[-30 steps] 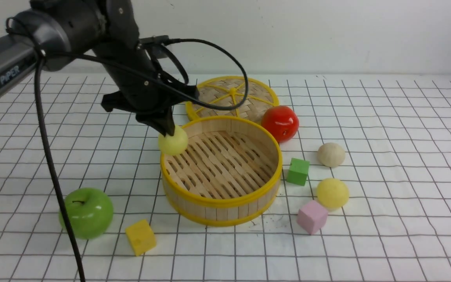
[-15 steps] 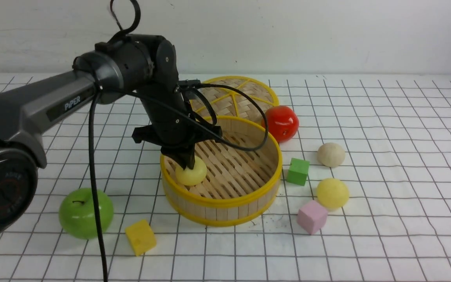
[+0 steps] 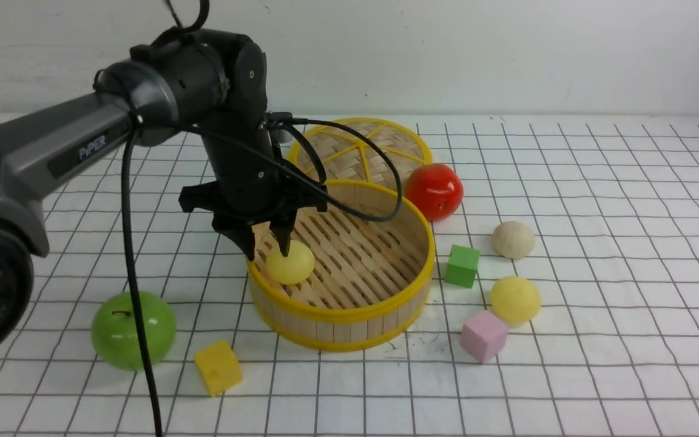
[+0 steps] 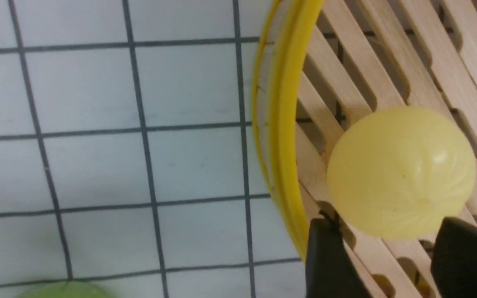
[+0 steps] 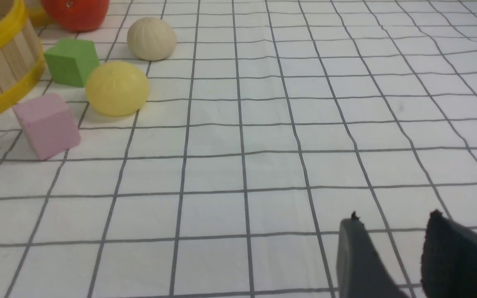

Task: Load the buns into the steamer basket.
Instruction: Use the left arm to put the steamed stuffed bun into the steamer, then use the right arm to grab a steamed stuffed bun

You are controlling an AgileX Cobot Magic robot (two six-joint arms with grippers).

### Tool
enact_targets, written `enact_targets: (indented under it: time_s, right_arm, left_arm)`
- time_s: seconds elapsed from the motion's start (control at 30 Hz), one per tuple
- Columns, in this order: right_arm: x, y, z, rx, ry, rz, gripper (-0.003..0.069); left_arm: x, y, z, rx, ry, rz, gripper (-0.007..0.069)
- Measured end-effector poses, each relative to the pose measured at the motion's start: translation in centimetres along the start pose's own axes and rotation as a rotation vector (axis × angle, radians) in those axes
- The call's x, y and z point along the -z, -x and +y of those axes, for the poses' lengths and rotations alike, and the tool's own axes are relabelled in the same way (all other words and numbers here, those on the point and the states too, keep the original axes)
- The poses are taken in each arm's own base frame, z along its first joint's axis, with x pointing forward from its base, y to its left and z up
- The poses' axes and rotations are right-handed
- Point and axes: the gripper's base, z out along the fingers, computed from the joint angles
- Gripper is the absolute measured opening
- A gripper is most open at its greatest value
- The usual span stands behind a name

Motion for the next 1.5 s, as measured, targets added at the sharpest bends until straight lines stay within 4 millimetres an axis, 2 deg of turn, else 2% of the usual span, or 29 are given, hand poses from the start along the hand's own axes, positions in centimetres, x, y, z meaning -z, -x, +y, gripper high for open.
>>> enact_targets:
  time_s: [0.03, 0.13, 0.2, 0.27, 0.3, 0.33, 0.43, 0.5, 0.53, 0.57, 0.6, 0.63, 0.7, 0.77, 0.8, 0.83, 0.87, 0.9, 0.93, 0.97, 1.17, 1.2, 1.27, 1.33, 1.5]
  right_arm:
    - [0.0, 0.0, 0.0, 0.000, 0.000, 0.000, 0.0241]
    - [0.0, 0.0, 0.0, 0.000, 0.000, 0.000, 0.0241]
    - [0.0, 0.0, 0.0, 0.000, 0.000, 0.000, 0.0241]
    - [0.0, 0.0, 0.0, 0.000, 0.000, 0.000, 0.0241]
    - [0.0, 0.0, 0.0, 0.000, 0.000, 0.000, 0.0241]
    - [0.0, 0.0, 0.0, 0.000, 0.000, 0.000, 0.0241]
    - [0.0, 0.0, 0.0, 0.000, 0.000, 0.000, 0.0241]
    - [0.0, 0.0, 0.0, 0.000, 0.000, 0.000, 0.0241]
    - [0.0, 0.0, 0.0, 0.000, 0.000, 0.000, 0.0241]
    - [0.0, 0.0, 0.0, 0.000, 0.000, 0.000, 0.0241]
    - [0.0, 0.0, 0.0, 0.000, 0.000, 0.000, 0.0241]
    - [0.0, 0.0, 0.0, 0.000, 0.000, 0.000, 0.0241]
    - [0.0, 0.0, 0.0, 0.000, 0.000, 0.000, 0.0241]
    - [0.0, 0.0, 0.0, 0.000, 0.000, 0.000, 0.0241]
    - [0.0, 0.0, 0.0, 0.000, 0.000, 0.000, 0.0241]
    - [0.0, 0.0, 0.0, 0.000, 0.000, 0.000, 0.0241]
    - [0.0, 0.0, 0.0, 0.000, 0.000, 0.000, 0.0241]
    - [0.0, 0.0, 0.0, 0.000, 0.000, 0.000, 0.0241]
    - [0.0, 0.0, 0.0, 0.000, 0.000, 0.000, 0.0241]
    - [0.0, 0.0, 0.0, 0.000, 0.000, 0.000, 0.0241]
    - [0.0, 0.0, 0.0, 0.000, 0.000, 0.000, 0.0241]
    - [0.0, 0.0, 0.0, 0.000, 0.000, 0.000, 0.0241]
    - [0.0, 0.0, 0.0, 0.000, 0.000, 0.000, 0.0241]
    - [0.0, 0.0, 0.0, 0.000, 0.000, 0.000, 0.0241]
    - [0.0, 0.0, 0.0, 0.000, 0.000, 0.000, 0.0241]
  left_arm:
    - [0.0, 0.0, 0.0, 0.000, 0.000, 0.000, 0.0346]
    - [3.5, -0.4, 0.1, -0.009, -0.011, -0.050, 0.0349]
    - [4.9, -0.5, 0.1, -0.011, -0.020, -0.077, 0.0349]
    - [8.6, -1.2, 0.3, -0.015, -0.043, -0.149, 0.0340]
    - [8.9, -1.2, 0.3, -0.015, -0.044, -0.154, 0.0339]
    - [11.2, -1.7, 0.5, -0.020, -0.054, -0.201, 0.0331]
    - [15.9, -3.1, 1.0, -0.028, -0.076, -0.306, 0.0310]
    - [19.4, -4.5, 1.5, -0.035, -0.096, -0.382, 0.0292]
    - [20.1, -4.9, 1.6, -0.037, -0.100, -0.399, 0.0288]
    - [23.1, -6.4, 2.1, -0.044, -0.113, -0.469, 0.0269]
    - [23.4, -6.6, 2.2, -0.044, -0.115, -0.476, 0.0267]
    - [25.4, -8.1, 2.7, -0.045, -0.126, -0.522, 0.0250]
    - [27.9, -10.8, 3.6, -0.046, -0.142, -0.575, 0.0224]
    - [29.1, -13.1, 4.4, -0.046, -0.148, -0.600, 0.0206]
    - [29.2, -13.4, 4.5, -0.046, -0.148, -0.602, 0.0204]
    - [29.7, -15.5, 5.2, -0.046, -0.150, -0.607, 0.0190]
    - [29.7, -16.1, 5.4, -0.045, -0.150, -0.607, 0.0188]
    - [29.5, -18.0, 6.1, -0.037, -0.151, -0.598, 0.0179]
    - [29.4, -18.6, 6.2, -0.034, -0.151, -0.594, 0.0176]
    - [28.5, -21.0, 7.1, -0.017, -0.150, -0.570, 0.0167]
    - [23.9, -28.4, 9.7, 0.015, -0.134, -0.487, 0.0160]
    - [23.7, -28.6, 9.8, 0.015, -0.133, -0.486, 0.0159]
    - [21.7, -31.4, 10.8, 0.019, -0.135, -0.483, 0.0159]
    - [20.6, -33.0, 11.4, 0.020, -0.145, -0.509, 0.0159]
    - [19.6, -35.2, 12.2, 0.020, -0.177, -0.587, 0.0161]
